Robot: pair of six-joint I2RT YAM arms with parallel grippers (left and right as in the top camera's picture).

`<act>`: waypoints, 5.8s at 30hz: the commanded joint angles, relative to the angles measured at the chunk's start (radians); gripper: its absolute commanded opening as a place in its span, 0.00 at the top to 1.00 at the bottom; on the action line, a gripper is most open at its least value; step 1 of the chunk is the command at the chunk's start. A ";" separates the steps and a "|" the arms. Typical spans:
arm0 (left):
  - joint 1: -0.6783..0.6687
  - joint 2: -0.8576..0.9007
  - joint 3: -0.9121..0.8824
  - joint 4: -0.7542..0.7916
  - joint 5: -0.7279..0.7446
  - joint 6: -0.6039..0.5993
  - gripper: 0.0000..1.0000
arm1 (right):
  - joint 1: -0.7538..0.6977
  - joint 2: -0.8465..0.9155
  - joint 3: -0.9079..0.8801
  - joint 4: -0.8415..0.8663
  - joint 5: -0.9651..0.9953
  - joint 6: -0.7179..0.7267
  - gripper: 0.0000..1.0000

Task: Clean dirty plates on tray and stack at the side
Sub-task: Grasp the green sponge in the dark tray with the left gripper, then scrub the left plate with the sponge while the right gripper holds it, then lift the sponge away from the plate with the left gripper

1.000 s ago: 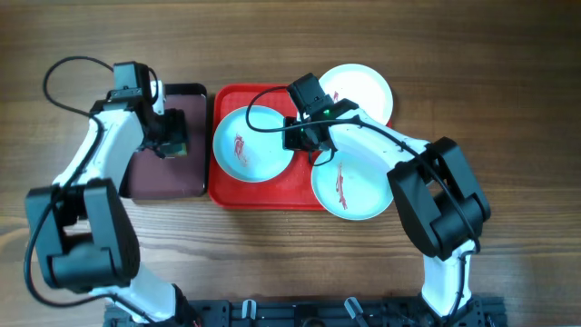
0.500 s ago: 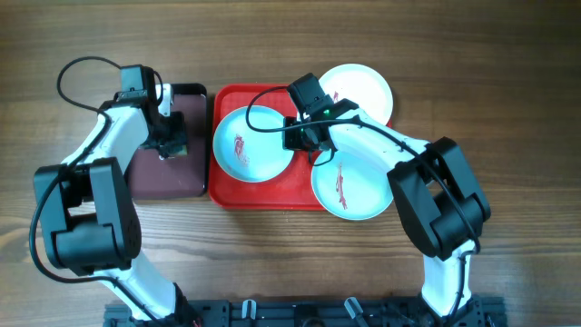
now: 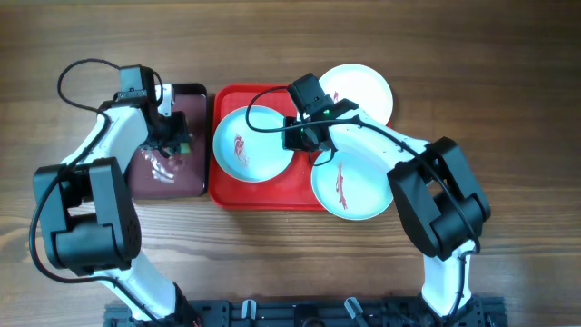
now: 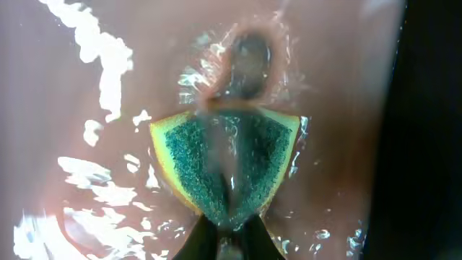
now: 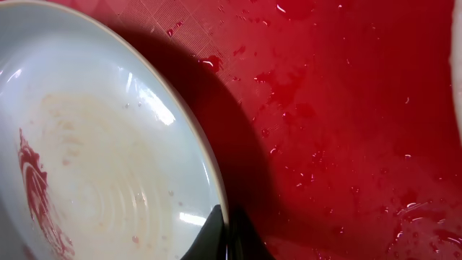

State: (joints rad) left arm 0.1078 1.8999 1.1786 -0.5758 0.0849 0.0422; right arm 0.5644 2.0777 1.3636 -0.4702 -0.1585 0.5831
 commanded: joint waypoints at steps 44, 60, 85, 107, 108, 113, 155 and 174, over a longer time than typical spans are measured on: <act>-0.139 -0.248 0.064 -0.166 0.080 -0.244 0.96 | -0.003 0.028 -0.013 -0.009 0.012 0.011 0.96; -0.355 -0.021 0.064 -0.109 -0.010 -0.408 0.96 | -0.003 0.028 -0.013 -0.010 0.009 0.011 0.96; -0.473 0.000 -0.079 0.026 0.185 -0.384 0.96 | -0.059 0.028 -0.033 0.006 -0.150 -0.043 0.96; -0.413 -0.001 -0.079 0.045 0.003 -0.338 0.96 | -0.059 0.028 -0.033 0.002 -0.149 -0.040 0.96; -0.417 -0.001 -0.079 0.021 0.162 -0.330 0.96 | -0.059 0.028 -0.033 0.002 -0.149 -0.040 0.96; -0.418 -0.001 -0.079 0.021 0.500 -0.307 0.96 | -0.059 0.028 -0.033 0.001 -0.150 -0.040 0.96; -0.418 0.000 -0.079 0.165 0.437 -0.332 0.96 | -0.059 0.028 -0.033 0.004 -0.157 -0.050 0.96; -0.391 -0.077 0.000 -0.127 0.292 -0.498 0.96 | -0.059 0.028 -0.033 0.002 -0.157 -0.049 0.96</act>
State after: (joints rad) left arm -0.3004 1.8629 1.1412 -0.6518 0.1127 -0.5213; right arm 0.5144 2.0777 1.3392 -0.4690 -0.3355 0.5255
